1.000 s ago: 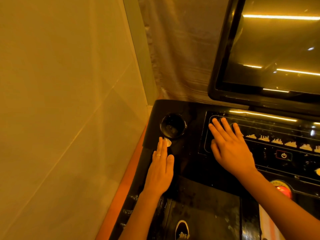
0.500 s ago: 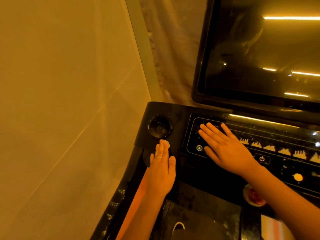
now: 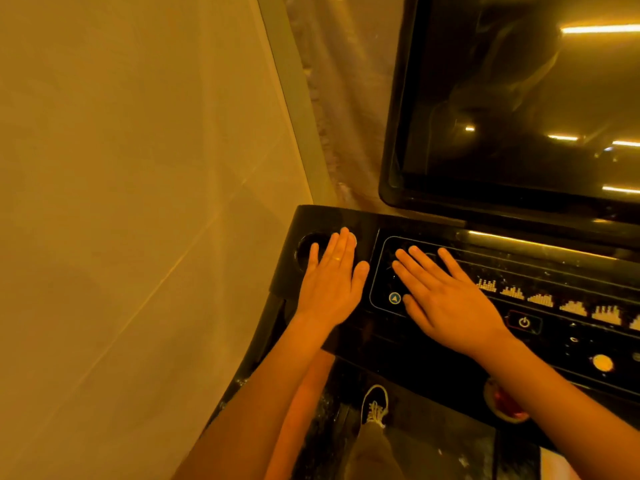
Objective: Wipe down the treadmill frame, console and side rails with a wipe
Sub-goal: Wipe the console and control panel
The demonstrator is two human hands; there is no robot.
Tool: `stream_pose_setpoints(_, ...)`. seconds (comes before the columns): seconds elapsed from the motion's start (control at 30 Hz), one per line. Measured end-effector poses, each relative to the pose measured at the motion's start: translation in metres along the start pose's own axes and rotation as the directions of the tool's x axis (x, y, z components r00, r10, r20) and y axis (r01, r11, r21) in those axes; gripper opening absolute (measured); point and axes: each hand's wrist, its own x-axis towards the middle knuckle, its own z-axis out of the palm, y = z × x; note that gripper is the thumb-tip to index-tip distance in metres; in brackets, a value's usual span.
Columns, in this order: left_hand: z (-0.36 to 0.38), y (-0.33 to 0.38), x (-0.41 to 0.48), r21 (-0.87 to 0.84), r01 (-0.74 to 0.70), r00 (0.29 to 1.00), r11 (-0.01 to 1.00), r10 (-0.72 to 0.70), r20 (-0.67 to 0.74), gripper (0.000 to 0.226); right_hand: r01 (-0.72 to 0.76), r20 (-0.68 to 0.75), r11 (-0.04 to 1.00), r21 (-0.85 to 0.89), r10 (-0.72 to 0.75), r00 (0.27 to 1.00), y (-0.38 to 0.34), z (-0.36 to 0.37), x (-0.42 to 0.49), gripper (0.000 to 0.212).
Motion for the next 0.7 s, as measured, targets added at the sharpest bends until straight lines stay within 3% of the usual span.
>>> stream_pose_setpoints(0.2,-0.023,-0.025,0.057,-0.078,0.024,0.997,0.997,-0.018,0.071,0.062,0.000,0.005,1.000,0.001,0.000,1.000,0.001,0.002,-0.001,0.060)
stream_pose_setpoints(0.4,-0.013,-0.016,0.023,-0.022,-0.118,0.991,0.993,0.120,0.065,0.063,0.000,-0.031,1.000,-0.001,0.000,1.000,0.000,0.005,-0.001,0.060)
stream_pose_setpoints(0.7,-0.018,-0.021,0.048,-0.007,-0.150,0.986,0.989,0.150,0.070,0.068,-0.001,-0.036,1.000,-0.017,0.000,0.999,0.000,0.006,0.000,0.060)
